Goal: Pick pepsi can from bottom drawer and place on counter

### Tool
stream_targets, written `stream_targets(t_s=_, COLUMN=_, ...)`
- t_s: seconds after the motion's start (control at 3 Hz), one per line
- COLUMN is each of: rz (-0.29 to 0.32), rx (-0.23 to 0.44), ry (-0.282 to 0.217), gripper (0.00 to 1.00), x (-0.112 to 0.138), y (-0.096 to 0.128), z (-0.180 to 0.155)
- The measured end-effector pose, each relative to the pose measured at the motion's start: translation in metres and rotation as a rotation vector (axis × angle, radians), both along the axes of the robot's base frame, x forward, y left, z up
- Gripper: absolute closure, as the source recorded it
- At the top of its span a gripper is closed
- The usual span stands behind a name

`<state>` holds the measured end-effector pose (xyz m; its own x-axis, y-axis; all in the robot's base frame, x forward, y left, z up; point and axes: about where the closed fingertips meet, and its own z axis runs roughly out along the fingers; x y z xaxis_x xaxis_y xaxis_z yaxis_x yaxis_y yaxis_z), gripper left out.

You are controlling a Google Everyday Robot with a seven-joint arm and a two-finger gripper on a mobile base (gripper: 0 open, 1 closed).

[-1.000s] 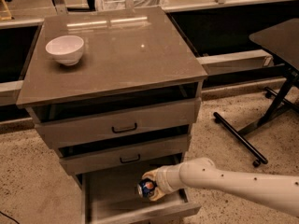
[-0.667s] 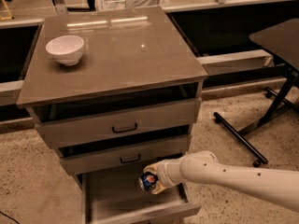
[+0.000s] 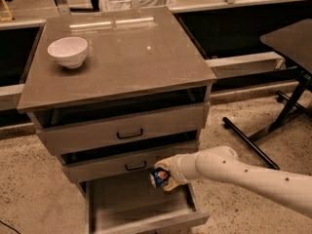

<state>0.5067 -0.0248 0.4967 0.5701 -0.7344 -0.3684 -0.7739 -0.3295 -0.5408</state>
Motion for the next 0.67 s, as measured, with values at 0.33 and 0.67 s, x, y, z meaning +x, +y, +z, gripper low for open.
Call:
stream_targets(t_s=0.33, rz=-0.015, rx=0.103, ry=-0.067, gripper=1.00, x=0.025, y=-0.022, z=0.092)
stream_targets(t_s=0.67, rz=0.041, rx=0.223, ry=-0.125, gripper=1.00, x=0.044, y=-0.036, z=0.177)
